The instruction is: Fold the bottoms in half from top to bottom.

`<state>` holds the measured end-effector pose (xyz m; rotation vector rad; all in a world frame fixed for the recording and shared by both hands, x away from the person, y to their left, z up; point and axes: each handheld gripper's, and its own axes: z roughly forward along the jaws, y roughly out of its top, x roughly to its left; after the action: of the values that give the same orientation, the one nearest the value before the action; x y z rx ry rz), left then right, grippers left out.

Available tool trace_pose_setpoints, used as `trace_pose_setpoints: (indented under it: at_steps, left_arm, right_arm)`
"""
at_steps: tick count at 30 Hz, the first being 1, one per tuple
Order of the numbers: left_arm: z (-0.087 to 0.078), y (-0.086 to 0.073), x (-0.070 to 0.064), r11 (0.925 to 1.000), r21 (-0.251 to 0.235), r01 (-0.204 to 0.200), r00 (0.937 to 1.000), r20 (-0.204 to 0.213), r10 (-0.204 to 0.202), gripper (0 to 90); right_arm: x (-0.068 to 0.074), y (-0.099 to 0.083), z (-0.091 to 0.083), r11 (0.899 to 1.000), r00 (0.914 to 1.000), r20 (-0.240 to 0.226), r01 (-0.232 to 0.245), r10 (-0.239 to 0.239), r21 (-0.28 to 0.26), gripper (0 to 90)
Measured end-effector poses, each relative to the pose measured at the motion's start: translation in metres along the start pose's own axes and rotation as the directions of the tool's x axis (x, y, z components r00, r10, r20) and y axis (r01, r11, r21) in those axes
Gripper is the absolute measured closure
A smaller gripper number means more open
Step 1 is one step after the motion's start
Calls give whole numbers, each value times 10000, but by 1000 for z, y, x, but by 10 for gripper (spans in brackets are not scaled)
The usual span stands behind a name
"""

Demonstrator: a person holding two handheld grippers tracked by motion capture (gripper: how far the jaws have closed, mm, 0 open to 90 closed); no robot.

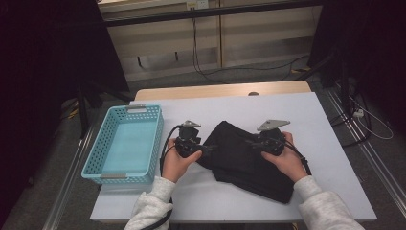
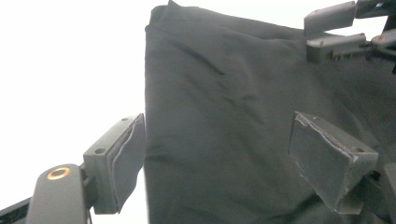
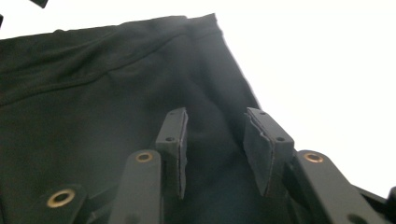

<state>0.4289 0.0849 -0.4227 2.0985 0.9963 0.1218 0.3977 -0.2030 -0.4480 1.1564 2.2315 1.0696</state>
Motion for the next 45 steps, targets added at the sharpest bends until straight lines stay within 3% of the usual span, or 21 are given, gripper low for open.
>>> trace_pose_setpoints:
  at_steps: [2,4,5,7,10,14,17,19,20,22,25,26,27,34,45]
  left_arm:
    - [0,-1,3,10000,60,-5,9999,-134,6,182]
    - [0,-1,5,10000,80,53,9997,-234,-51,179]
    - [0,-1,5,10000,80,31,9997,-231,-29,178]
    - [-1,-1,4,10000,-13,25,9997,-253,-26,178]
    - [-1,0,5,10000,-4,-54,9995,-319,53,178]
    - [1,-1,7,10000,16,16,9993,-365,-15,178]
    - [0,-1,8,10000,28,43,9993,-372,-42,178]
    - [0,-1,9,10000,19,53,9992,-391,-52,178]
    - [1,-1,9,10000,8,65,9992,-403,-65,178]
    - [1,-2,9,10000,19,60,9991,-430,-59,178]
    - [1,-2,10,9999,1,102,9990,-440,-102,177]
    - [0,-2,10,10000,16,89,9989,-461,-88,176]
    - [0,-2,10,9999,-18,141,9989,-456,-142,174]
    - [-2,-1,10,9999,-106,91,9987,-498,-96,158]
    - [-4,0,9,9999,-70,-87,9986,-528,83,136]
  right_arm:
    - [1,1,9,9991,9999,71,139,-141,390,648]
    - [1,0,15,9978,9994,-295,215,-197,626,878]
    - [1,1,15,9979,9986,-490,227,-197,607,883]
    - [0,4,12,9980,9993,-247,308,-294,556,889]
    - [-9,9,4,9996,9996,50,-264,264,-66,890]
    - [-18,7,9,9985,9981,280,-547,550,-93,854]
    - [-21,2,17,9974,9961,604,-666,649,259,705]
    - [-21,1,21,9965,9963,487,-734,714,397,616]
    - [-21,1,22,9967,9952,700,-717,689,370,571]
    - [-23,1,24,9964,9958,534,-764,743,373,591]
    - [-22,1,23,9947,9955,103,-949,945,393,820]
    - [-21,2,21,9960,9965,144,-822,818,345,841]
    - [-20,3,19,9971,9975,228,-678,671,345,843]
    - [-21,4,-1,9885,9883,-304,-1488,1496,279,848]
    - [-21,-9,-21,9869,9867,-310,-1588,1596,288,847]
